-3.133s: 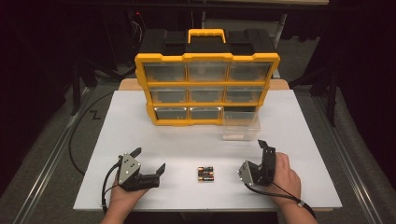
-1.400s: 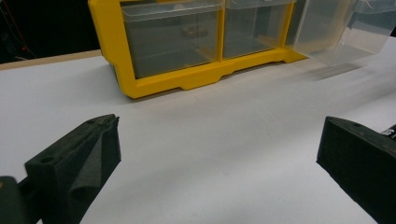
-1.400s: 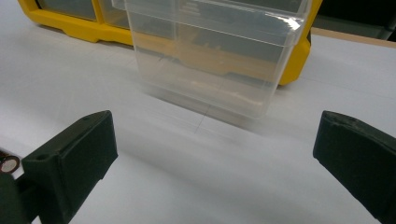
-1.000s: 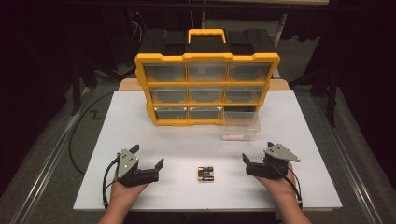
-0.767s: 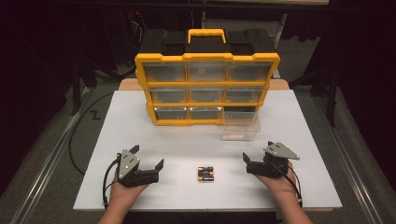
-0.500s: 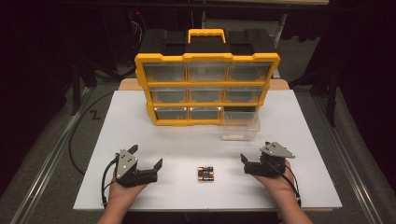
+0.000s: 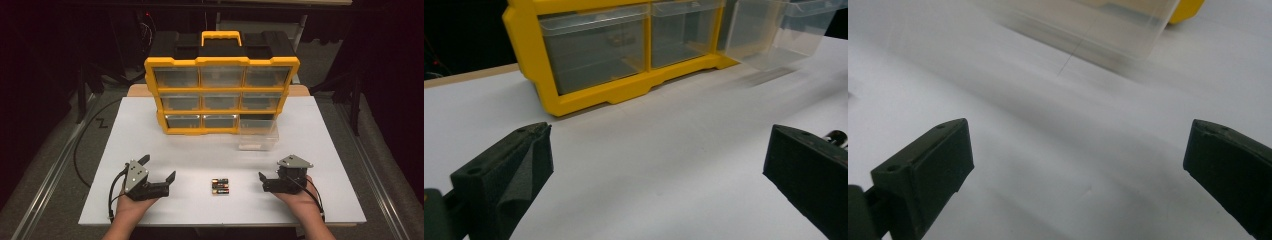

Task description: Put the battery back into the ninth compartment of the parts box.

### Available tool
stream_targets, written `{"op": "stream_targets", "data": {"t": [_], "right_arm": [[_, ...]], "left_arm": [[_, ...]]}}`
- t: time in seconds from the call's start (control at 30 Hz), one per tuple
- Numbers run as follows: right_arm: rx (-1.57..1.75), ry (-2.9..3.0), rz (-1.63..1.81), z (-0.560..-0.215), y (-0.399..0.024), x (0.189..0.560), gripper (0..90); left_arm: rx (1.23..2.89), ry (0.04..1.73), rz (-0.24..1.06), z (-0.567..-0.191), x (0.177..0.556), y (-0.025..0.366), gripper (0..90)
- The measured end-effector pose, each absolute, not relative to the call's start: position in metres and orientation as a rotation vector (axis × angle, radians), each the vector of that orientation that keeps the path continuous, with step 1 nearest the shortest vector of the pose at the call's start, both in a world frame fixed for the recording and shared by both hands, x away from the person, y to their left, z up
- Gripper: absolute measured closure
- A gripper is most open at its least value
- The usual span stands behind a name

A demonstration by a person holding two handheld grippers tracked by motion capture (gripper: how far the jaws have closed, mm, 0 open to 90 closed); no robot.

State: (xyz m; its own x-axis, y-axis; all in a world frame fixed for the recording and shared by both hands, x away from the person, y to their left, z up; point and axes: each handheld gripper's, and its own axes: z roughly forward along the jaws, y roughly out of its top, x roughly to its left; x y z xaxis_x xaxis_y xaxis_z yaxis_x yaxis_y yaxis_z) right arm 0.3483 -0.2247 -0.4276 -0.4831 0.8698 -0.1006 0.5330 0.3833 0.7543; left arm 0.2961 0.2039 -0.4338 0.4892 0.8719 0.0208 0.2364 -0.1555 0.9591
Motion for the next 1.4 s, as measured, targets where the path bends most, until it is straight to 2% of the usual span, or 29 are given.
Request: {"op": "stream_targets", "data": {"t": [0.77,1.4], "right_arm": [[1.279,2.348,0.749,-0.414,-0.228,0.360,1.1],[1.045,2.669,0.616,-0.409,-0.212,0.366,1.1]], "left_arm": [[1.674,0.947,0.731,-0.435,0.297,0.201,0.1],[1.678,0.942,0.718,-0.435,0.296,0.201,0.1]]}}
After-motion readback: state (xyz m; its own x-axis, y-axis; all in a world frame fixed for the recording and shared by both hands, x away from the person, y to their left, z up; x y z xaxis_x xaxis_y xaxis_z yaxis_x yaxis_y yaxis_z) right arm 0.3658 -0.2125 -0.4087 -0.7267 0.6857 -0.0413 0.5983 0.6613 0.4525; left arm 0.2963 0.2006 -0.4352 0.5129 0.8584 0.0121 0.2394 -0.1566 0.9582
